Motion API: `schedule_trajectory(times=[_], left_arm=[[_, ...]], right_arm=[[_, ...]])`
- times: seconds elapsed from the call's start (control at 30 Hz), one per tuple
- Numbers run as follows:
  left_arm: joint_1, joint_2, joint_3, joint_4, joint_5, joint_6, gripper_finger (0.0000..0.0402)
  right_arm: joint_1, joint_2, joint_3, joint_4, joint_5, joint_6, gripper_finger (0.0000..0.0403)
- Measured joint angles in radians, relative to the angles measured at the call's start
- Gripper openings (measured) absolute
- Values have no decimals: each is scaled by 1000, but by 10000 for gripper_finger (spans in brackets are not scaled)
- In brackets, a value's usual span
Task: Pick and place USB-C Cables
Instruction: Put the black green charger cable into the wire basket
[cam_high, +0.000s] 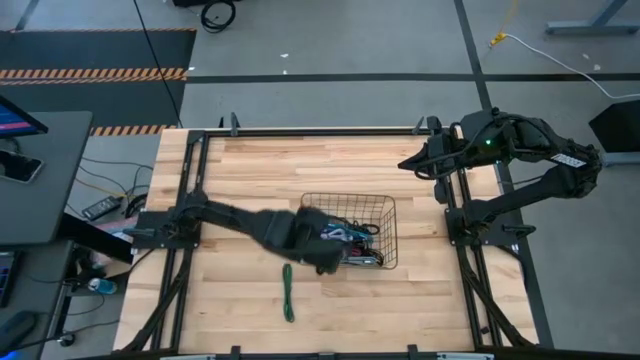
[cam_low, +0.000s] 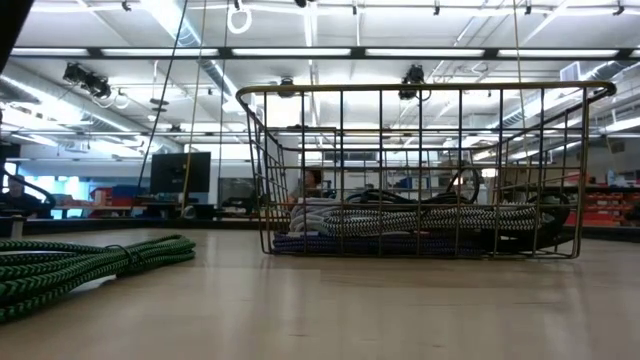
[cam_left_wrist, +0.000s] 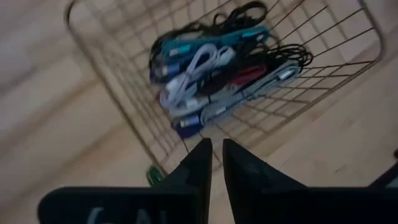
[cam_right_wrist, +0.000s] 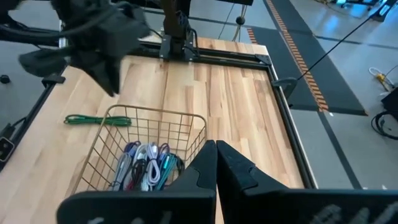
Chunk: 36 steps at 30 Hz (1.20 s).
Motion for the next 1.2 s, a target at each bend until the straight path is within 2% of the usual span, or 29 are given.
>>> schedule_trajectory(times=[0.17,0.37,0.47,0.57,0.67,0.77,0.93,1.1,1.2], left_arm=[[-90,-1,-1,-49,-27,-300,45],[-181,-3,-59,-47,-61,-619,45],[-215,-1,-130,-46,-31,-762,42],[-238,-1,-204,-33,46,-859,37],[-243,-1,-277,44,101,-891,35],[-240,-1,-335,146,107,-884,40],[-221,-1,-427,330,123,-803,73],[-206,-1,-503,364,311,-777,124],[-209,-1,-537,366,376,-800,153]], right_arm=[[0,0,0,10,0,-20,4],[0,0,0,11,0,-55,4],[0,0,0,16,0,-59,4],[-1,0,0,17,0,-86,4],[-2,0,0,17,0,-110,4],[-6,0,0,17,0,-111,4],[-6,0,0,17,0,-112,4],[-6,0,0,16,0,-115,4],[-6,0,0,9,0,-121,4]])
